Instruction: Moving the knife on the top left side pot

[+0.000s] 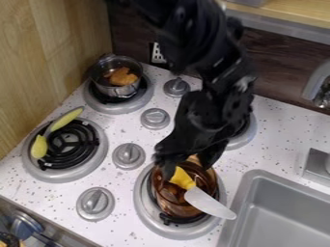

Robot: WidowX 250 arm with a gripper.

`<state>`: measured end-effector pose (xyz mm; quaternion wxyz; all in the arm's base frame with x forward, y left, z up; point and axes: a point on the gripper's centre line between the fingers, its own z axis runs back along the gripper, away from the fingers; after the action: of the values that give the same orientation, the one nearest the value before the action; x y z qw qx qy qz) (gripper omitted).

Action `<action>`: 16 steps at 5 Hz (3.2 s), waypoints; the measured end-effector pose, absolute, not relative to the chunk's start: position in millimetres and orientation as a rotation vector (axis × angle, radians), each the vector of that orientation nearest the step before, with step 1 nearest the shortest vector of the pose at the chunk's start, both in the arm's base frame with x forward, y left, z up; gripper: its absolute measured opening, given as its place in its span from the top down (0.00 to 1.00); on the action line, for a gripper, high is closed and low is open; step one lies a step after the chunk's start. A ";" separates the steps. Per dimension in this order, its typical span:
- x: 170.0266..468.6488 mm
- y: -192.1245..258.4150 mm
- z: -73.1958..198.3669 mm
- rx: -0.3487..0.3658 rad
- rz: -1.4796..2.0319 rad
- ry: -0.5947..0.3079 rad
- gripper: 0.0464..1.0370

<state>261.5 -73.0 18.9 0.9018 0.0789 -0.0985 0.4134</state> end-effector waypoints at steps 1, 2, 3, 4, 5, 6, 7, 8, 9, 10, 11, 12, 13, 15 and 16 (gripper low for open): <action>258.9 -70.9 8.5 0.188 0.884 -0.187 0.04; 258.5 -67.3 4.6 0.187 0.904 -0.166 0.04; 256.3 -65.0 -9.4 0.111 0.903 -0.215 0.04; 258.5 -66.2 -12.4 0.095 0.925 -0.209 0.04; 259.2 -66.2 -13.6 0.098 0.966 -0.208 0.07; 262.1 -67.5 -12.6 0.089 1.005 -0.221 0.36; 266.8 -69.5 -12.1 0.072 1.013 -0.255 0.66; 266.6 -70.5 -12.4 0.059 0.992 -0.261 0.70; 264.2 -69.2 -10.2 0.073 0.985 -0.252 0.71; 262.8 -69.9 7.2 0.103 1.006 -0.275 0.73; 264.9 -69.2 23.5 0.097 1.046 -0.311 0.73; 270.9 -68.1 30.0 0.099 1.074 -0.339 0.73; 283.5 -55.1 45.9 0.140 1.008 -0.444 0.73; 314.5 3.0 59.4 0.139 0.860 -0.774 0.73; 335.0 37.2 58.1 0.069 0.836 -0.881 0.73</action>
<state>335.0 37.2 58.1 0.8207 0.0325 -0.4138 0.3927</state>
